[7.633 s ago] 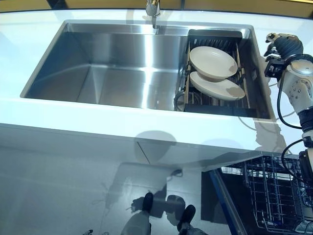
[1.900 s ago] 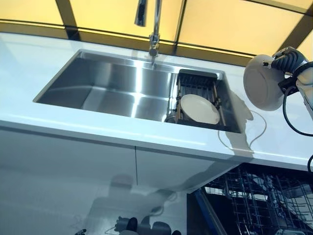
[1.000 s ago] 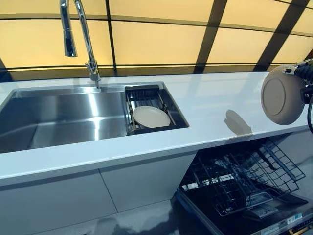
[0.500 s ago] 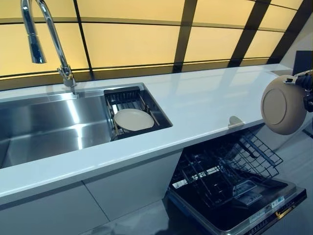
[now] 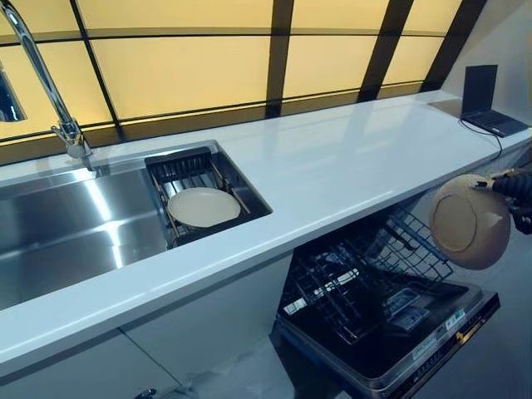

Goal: Take plates into dishwasher

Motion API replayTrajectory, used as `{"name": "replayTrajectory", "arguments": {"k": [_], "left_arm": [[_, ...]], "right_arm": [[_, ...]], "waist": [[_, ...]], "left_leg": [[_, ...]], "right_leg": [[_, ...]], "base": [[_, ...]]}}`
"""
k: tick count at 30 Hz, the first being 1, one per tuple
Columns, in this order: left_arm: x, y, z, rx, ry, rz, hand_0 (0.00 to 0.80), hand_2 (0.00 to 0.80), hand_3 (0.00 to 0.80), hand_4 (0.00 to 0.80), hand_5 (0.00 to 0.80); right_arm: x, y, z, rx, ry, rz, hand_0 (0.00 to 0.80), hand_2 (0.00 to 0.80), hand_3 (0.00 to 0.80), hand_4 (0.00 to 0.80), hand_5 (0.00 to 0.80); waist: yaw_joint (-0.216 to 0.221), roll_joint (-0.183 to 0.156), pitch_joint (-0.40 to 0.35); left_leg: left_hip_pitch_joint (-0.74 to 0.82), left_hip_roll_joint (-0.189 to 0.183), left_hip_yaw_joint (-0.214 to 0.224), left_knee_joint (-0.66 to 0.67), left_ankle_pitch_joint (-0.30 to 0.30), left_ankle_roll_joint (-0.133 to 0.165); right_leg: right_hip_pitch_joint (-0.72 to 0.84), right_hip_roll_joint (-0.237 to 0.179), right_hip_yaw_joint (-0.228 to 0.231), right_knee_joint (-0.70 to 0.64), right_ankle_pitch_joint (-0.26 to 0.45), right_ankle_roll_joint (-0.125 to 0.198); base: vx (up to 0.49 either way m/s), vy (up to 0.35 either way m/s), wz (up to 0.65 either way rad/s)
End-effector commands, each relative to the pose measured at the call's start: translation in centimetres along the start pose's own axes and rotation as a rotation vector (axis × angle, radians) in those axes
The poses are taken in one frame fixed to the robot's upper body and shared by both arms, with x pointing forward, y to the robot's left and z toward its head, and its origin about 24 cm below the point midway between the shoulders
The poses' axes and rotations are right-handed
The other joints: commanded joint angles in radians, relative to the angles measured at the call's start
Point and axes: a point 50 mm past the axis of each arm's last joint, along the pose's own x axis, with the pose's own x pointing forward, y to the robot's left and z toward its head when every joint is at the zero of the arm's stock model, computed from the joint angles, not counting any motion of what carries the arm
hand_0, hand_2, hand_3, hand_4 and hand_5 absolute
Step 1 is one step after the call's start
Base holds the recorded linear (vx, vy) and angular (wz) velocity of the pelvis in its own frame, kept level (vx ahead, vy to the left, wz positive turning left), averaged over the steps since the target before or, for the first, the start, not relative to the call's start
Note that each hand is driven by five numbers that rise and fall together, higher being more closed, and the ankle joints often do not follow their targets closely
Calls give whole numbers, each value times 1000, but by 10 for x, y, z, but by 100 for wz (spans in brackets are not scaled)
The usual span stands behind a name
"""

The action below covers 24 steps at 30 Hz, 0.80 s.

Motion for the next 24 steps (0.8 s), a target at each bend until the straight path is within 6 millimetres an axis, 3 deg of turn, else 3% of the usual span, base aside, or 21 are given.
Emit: {"name": "replayTrajectory", "arguments": {"k": [1, 10, 24], "left_arm": [[2, 13, 3, 16, -1, 42, 0, 0, 0, 0, 0], [3, 14, 7, 8, -19, 47, 0, 0, 0, 0, 0], [4, 15, 14, -2, -40, 45, 0, 0, 0, 0, 0]], "right_arm": [[-8, -9, 26, 12, -149, -26, 800, 800, 800, 800, 800], [-1, 7, 14, -25, -116, 25, 800, 800, 800, 800, 800], [4, 34, 24, -119, -189, 77, 800, 800, 800, 800, 800]], "waist": [[-1, -8, 31], [0, 6, 52], [18, 17, 86]], "left_leg": [[40, -20, -38, 3, -120, 73], [30, -24, -46, 3, -118, 70], [16, -29, -62, 3, -111, 69]], "right_leg": [[86, -13, -51, 4, -117, 77], [76, -17, -55, 4, -116, 75], [64, -22, -58, 4, -115, 73]], "base": [[-16, -7, -6], [-15, -3, -2], [0, 0, 0]]}}
